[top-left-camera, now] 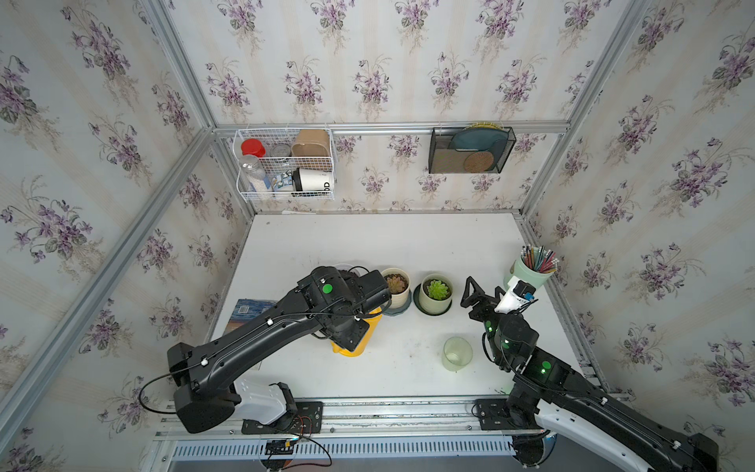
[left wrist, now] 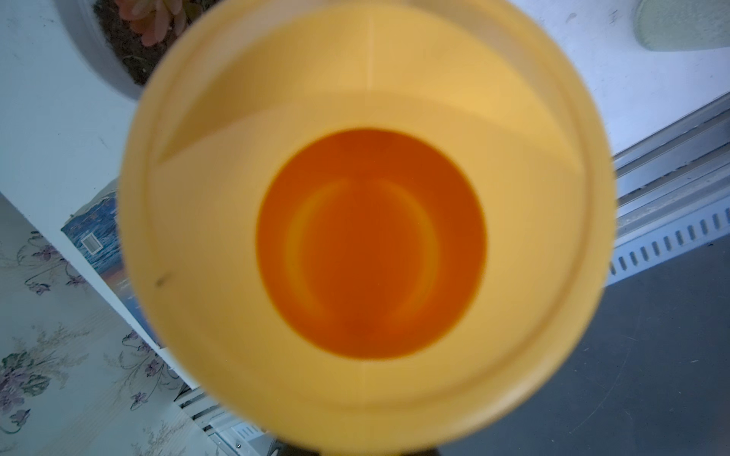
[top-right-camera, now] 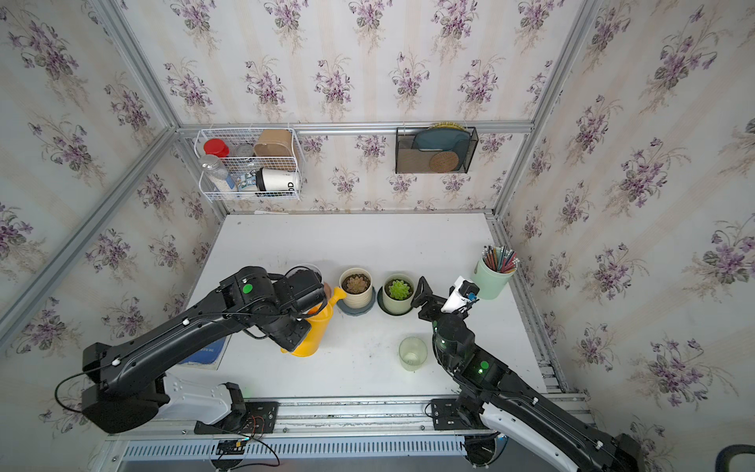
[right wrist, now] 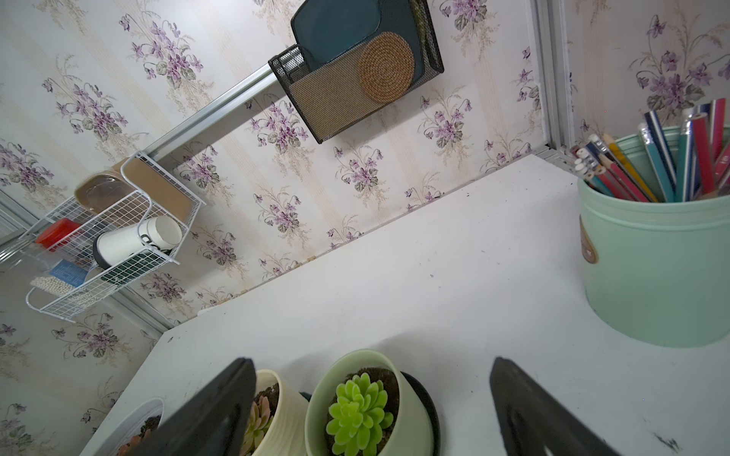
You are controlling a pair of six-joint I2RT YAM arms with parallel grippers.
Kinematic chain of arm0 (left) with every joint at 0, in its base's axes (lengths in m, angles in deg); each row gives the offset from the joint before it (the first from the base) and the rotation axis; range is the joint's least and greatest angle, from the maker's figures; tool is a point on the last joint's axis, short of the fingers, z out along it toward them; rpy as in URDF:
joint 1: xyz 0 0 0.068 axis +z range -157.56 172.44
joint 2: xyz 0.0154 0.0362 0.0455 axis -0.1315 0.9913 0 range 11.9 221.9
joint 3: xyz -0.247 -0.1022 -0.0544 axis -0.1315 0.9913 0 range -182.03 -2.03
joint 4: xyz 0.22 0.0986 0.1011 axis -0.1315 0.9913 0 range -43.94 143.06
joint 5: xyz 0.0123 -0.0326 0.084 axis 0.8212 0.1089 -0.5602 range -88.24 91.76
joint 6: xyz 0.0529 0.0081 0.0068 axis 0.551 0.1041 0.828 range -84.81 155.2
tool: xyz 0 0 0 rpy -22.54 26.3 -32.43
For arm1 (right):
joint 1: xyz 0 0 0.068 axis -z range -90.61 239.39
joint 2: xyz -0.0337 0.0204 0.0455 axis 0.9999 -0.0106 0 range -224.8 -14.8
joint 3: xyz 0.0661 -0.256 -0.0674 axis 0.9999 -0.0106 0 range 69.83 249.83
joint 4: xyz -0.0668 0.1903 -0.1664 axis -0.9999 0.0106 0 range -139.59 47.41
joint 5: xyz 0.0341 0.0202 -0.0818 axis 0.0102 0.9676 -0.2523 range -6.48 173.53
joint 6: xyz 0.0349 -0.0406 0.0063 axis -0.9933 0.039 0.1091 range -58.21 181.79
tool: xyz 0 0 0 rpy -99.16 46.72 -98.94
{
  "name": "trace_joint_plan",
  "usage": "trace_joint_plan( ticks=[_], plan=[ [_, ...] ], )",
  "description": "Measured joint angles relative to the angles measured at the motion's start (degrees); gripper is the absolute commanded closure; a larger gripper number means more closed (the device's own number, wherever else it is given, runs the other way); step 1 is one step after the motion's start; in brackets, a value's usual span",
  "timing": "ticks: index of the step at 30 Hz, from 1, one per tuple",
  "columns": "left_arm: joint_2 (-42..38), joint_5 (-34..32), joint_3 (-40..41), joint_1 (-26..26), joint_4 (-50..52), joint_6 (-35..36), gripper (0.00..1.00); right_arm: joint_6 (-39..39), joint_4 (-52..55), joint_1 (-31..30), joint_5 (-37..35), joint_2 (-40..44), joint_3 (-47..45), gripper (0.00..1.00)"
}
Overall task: Water the succulent around the soil edge
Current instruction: Water the soil of the potted plant with water.
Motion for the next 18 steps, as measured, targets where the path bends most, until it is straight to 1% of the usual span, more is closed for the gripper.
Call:
trace_joint_plan(
  ticks=[5,9,18],
  plan=[
    [3.28,-0.7,-3.04,1.66,0.57,-0.09,1.0,0.2,-0.74,0.0,0.04,0.61,-0.26,0.03],
    [6.93,-0.81,-5.33,2.27,0.63,1.66,1.0,0.2,-0.76,0.02,-0.02,1.81,-0.96,0.03],
    [12.13,-0.63,-11.02,3.54,0.63,5.14,1.0,0.44,-0.83,0.13,-0.31,2.93,-1.66,0.02]
  ],
)
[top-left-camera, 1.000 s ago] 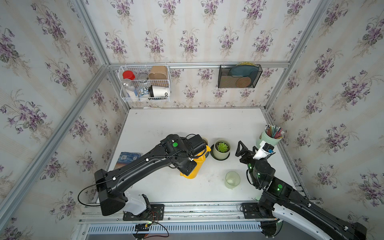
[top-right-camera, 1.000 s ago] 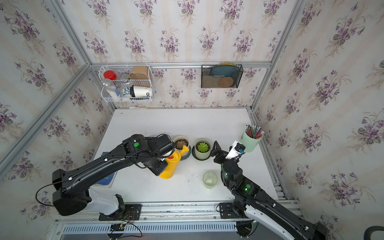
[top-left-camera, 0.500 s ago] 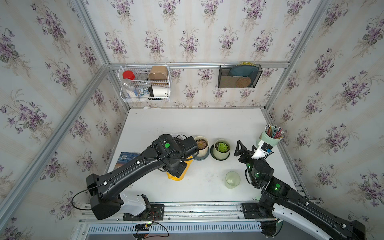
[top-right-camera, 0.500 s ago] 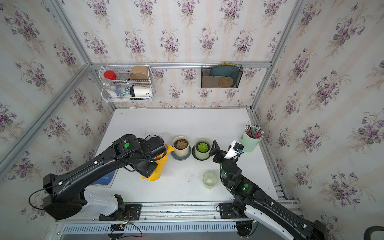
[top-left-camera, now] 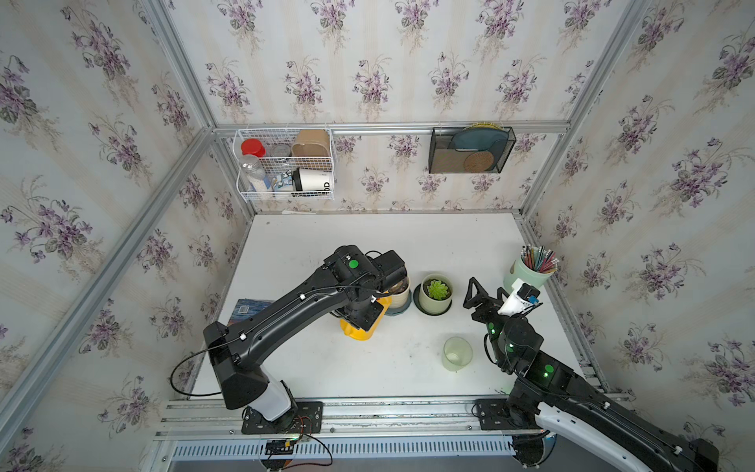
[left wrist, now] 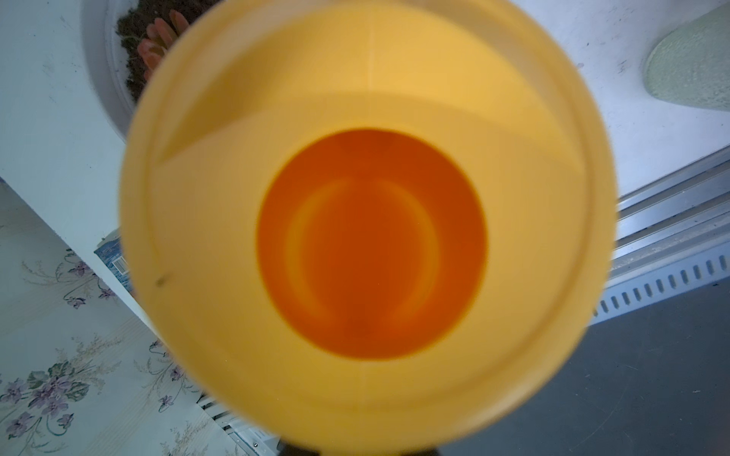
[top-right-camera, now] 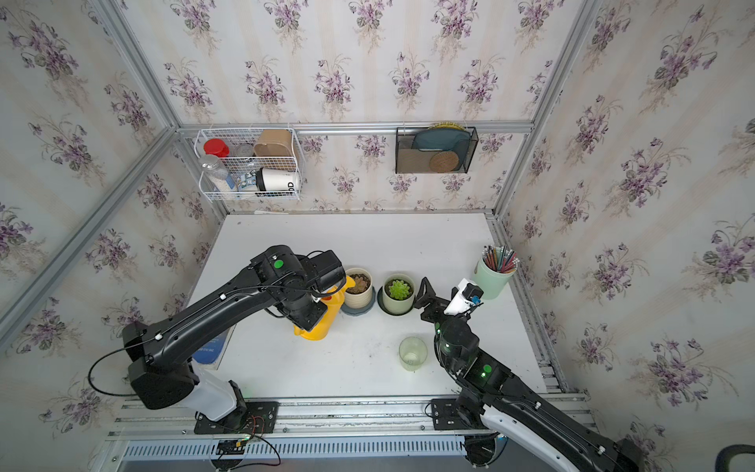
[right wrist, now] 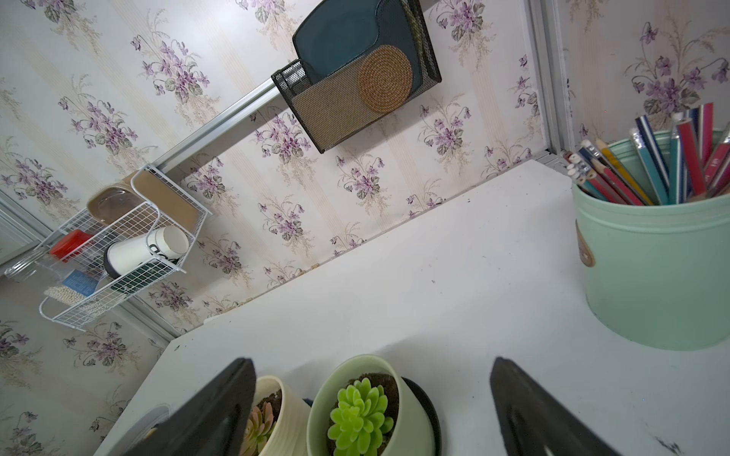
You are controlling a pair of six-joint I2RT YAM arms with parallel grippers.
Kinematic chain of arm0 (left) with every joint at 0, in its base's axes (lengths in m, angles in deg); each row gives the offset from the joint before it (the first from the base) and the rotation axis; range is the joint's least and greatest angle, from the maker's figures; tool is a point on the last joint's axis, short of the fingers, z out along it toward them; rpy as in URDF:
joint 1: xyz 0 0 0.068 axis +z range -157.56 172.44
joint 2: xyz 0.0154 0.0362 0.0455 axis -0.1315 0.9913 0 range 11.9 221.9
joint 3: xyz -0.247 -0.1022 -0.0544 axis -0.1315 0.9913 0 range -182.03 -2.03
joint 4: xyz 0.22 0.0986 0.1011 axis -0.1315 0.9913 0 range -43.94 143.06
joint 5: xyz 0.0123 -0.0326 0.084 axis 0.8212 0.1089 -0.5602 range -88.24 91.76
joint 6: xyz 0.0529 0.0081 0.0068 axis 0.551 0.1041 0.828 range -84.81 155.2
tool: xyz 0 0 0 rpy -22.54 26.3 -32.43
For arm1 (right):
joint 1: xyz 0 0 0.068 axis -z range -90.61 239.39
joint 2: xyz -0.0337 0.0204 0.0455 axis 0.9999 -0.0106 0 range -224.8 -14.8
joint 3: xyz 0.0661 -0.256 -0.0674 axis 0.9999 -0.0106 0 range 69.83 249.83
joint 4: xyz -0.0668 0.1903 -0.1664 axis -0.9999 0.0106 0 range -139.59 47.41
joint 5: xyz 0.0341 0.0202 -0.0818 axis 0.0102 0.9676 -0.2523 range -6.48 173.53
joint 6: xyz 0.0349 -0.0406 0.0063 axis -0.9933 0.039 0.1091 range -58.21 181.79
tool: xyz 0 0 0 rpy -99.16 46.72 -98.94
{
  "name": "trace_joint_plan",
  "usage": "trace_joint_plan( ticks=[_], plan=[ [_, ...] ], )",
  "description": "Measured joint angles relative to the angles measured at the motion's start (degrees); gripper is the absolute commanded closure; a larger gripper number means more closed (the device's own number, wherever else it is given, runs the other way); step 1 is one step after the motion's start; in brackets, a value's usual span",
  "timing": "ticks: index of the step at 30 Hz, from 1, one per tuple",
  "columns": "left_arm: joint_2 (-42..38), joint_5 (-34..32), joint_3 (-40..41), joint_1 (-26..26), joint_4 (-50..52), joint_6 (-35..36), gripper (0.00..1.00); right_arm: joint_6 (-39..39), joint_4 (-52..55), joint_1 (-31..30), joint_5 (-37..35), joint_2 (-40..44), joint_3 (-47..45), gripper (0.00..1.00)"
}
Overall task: Water the succulent around the soil edge
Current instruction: Water the soil of the potted plant with water.
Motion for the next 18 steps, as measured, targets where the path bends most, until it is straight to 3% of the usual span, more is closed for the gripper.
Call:
trace_joint_plan(
  ticks=[10,18],
  plan=[
    [1.49,1.46,-0.87,0.04,0.0,0.07,1.0,0.15,-0.22,0.33,-0.07,1.22,-1.29,0.02],
    [-0.31,1.75,3.72,0.04,0.0,-1.44,1.0,0.17,-0.22,0.44,-0.04,2.99,-2.1,0.02]
  ],
)
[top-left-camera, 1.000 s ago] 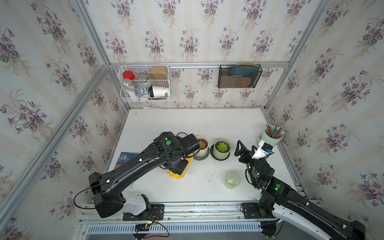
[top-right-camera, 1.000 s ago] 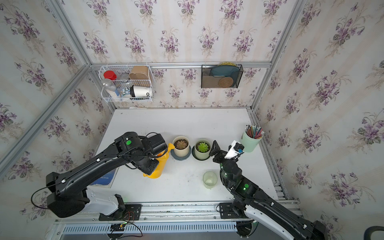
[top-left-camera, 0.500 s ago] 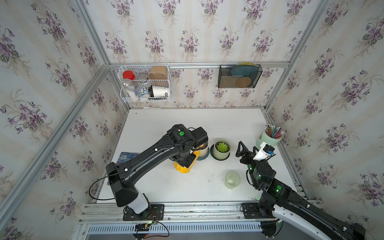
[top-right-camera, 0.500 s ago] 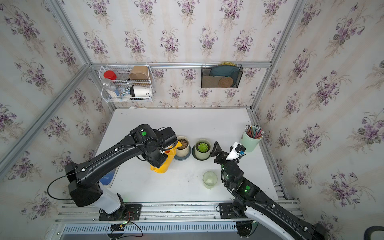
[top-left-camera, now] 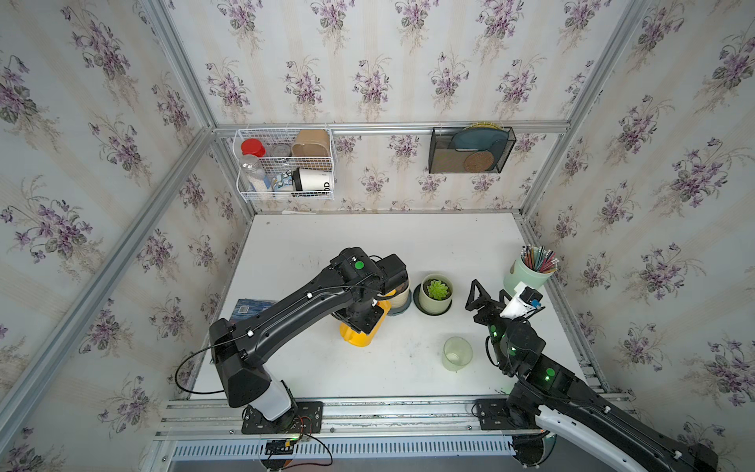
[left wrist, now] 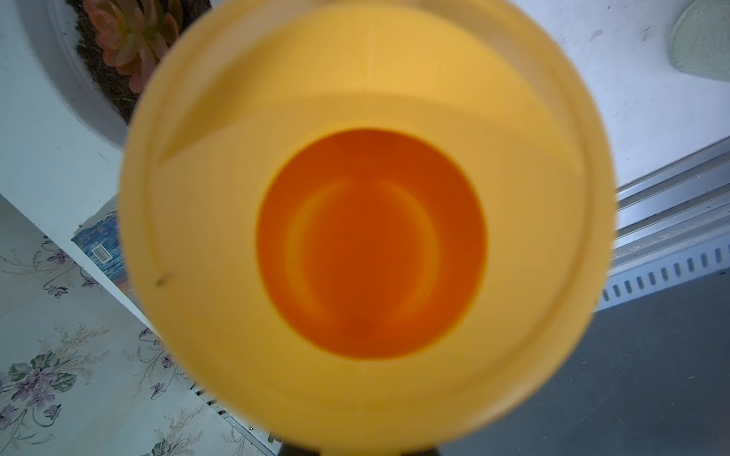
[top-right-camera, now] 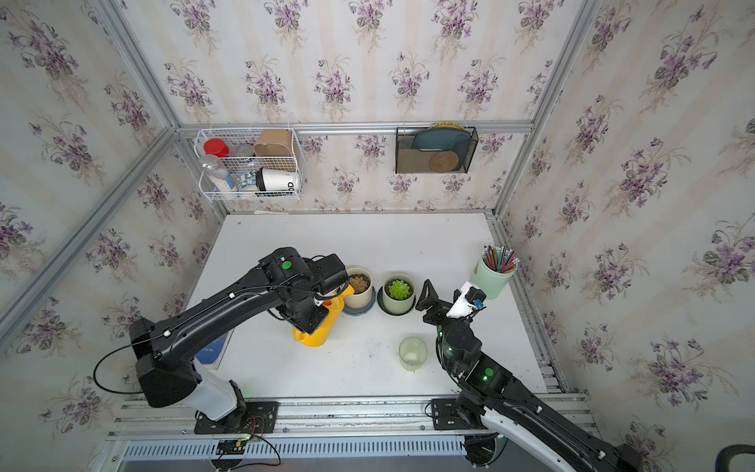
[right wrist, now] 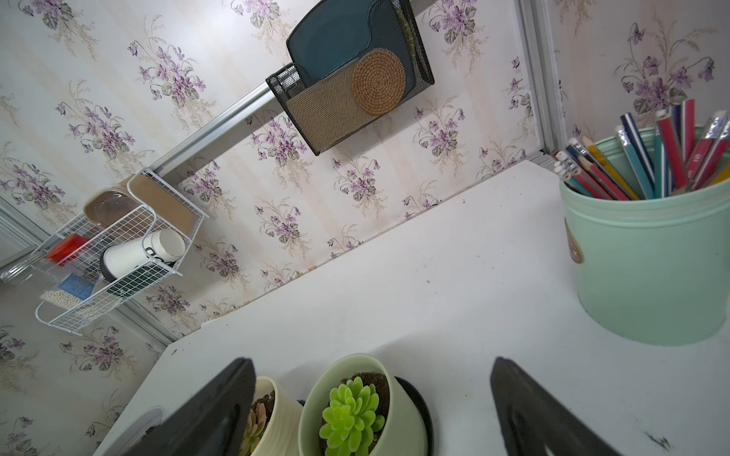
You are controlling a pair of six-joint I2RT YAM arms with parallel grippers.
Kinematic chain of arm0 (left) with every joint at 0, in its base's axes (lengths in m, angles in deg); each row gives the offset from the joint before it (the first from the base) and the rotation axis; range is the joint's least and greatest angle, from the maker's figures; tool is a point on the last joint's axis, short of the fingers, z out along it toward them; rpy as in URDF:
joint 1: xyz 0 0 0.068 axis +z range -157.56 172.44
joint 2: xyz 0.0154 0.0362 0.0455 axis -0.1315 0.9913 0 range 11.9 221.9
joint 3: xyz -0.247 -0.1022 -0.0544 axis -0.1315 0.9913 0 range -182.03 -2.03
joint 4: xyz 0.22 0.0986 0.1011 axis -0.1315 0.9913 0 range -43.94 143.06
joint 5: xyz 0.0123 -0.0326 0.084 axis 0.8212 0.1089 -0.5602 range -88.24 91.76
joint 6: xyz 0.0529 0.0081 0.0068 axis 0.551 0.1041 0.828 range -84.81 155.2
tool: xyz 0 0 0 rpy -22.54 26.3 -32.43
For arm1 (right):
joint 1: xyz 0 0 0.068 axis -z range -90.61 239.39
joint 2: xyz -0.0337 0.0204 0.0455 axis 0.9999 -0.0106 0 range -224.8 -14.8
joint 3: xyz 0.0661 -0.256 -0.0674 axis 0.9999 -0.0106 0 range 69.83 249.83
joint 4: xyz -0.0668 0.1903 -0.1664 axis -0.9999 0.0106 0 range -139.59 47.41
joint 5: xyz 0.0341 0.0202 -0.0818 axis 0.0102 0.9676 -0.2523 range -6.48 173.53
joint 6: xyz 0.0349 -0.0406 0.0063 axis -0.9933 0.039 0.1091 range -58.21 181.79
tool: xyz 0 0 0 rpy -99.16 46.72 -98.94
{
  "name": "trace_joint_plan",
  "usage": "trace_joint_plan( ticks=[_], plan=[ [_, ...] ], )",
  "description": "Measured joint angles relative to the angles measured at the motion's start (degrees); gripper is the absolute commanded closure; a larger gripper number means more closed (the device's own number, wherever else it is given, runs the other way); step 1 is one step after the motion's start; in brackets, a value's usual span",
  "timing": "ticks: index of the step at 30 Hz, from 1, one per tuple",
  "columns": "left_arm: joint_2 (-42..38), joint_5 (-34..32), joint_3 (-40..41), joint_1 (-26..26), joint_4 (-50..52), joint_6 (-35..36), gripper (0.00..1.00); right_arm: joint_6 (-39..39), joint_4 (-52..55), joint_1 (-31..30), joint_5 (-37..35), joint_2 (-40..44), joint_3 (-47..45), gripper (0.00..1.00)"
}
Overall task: Water the succulent around the soil edge
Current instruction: Water the soil of the potted plant with water.
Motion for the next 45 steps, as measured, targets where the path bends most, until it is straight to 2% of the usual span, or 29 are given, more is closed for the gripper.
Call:
trace_joint_plan(
  ticks=[8,29,45],
  plan=[
    [-0.94,-1.01,1.27,0.31,0.02,-0.66,1.0,0.0,0.02,0.09,0.09,0.0,-0.22,0.02],
    [3.82,1.16,-3.93,-2.19,0.02,-0.74,1.0,-0.2,0.04,0.2,0.17,1.14,-0.44,0.02],
    [0.85,-0.76,-0.04,-1.75,0.02,-1.44,1.0,-0.22,0.37,0.26,0.13,1.79,-0.9,0.02]
  ],
)
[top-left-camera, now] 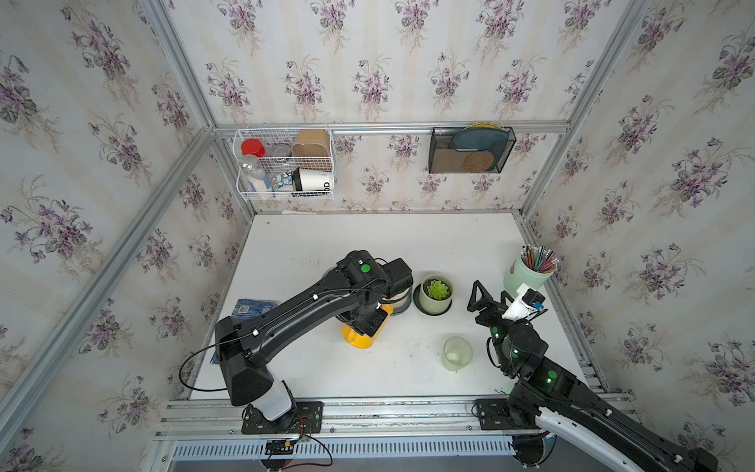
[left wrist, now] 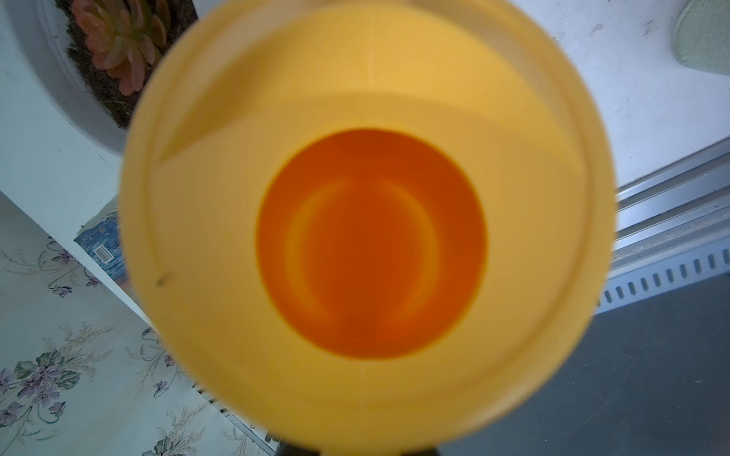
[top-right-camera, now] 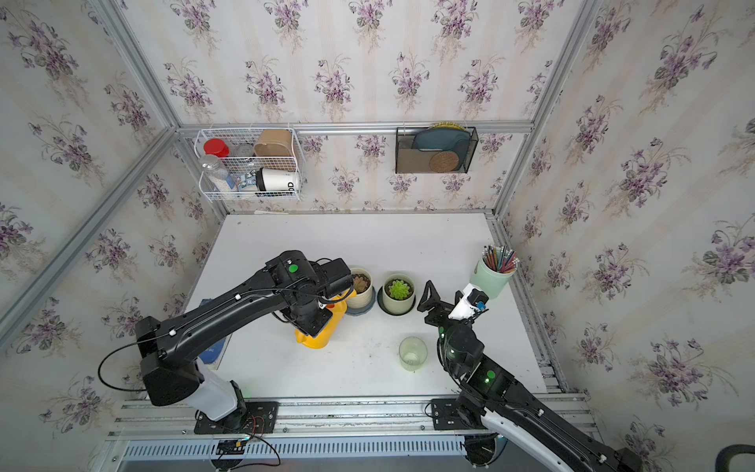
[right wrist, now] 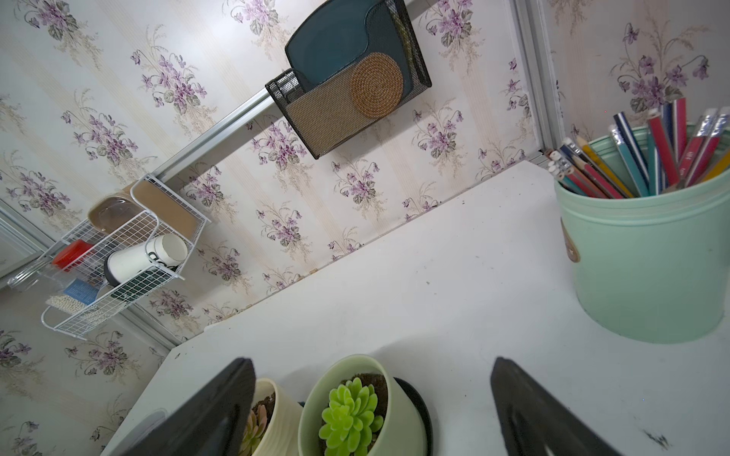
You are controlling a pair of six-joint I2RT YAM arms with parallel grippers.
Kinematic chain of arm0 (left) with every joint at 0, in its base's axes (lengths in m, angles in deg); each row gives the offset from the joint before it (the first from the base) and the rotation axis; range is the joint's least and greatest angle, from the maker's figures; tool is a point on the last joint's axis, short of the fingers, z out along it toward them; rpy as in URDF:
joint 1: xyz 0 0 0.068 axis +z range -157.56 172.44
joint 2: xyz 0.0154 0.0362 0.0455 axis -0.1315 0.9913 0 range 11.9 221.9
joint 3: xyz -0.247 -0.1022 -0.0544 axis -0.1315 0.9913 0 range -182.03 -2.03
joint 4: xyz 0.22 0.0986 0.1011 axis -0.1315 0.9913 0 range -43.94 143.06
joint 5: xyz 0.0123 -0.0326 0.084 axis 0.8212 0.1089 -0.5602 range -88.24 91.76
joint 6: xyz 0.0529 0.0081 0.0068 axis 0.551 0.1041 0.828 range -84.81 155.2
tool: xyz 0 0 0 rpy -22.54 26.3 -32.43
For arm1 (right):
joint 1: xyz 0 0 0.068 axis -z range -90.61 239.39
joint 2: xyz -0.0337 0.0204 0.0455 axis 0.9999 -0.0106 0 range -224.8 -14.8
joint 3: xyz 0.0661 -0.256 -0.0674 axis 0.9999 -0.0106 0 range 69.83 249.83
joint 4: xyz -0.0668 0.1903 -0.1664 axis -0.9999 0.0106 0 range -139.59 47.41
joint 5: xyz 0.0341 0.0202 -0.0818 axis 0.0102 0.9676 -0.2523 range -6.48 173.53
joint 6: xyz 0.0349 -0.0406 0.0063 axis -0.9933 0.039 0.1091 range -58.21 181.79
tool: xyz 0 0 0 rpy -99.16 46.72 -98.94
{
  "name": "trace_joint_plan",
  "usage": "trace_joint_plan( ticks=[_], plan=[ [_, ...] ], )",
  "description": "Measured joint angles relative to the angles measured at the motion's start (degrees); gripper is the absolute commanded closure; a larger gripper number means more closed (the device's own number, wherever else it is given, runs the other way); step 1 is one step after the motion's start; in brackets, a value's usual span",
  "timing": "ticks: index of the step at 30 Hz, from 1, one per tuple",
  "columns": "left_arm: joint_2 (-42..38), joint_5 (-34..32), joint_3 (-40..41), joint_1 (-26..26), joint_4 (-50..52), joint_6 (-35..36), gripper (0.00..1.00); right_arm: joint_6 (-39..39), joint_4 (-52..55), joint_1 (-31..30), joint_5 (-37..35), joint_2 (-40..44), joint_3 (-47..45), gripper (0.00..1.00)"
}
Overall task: Water the succulent around the soil edge
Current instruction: Water the soil of the potted plant with water.
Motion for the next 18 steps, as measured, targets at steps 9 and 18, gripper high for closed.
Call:
trace_joint_plan(
  ticks=[9,18],
  plan=[
    [-2.91,-1.49,1.99,1.11,0.0,-0.5,1.0,0.0,-0.07,0.09,0.02,-0.96,-0.02,0.02],
    [-9.38,-3.21,4.55,1.38,0.0,-3.5,1.0,-0.02,-0.37,0.15,0.11,-1.75,-0.48,0.02]
  ],
)
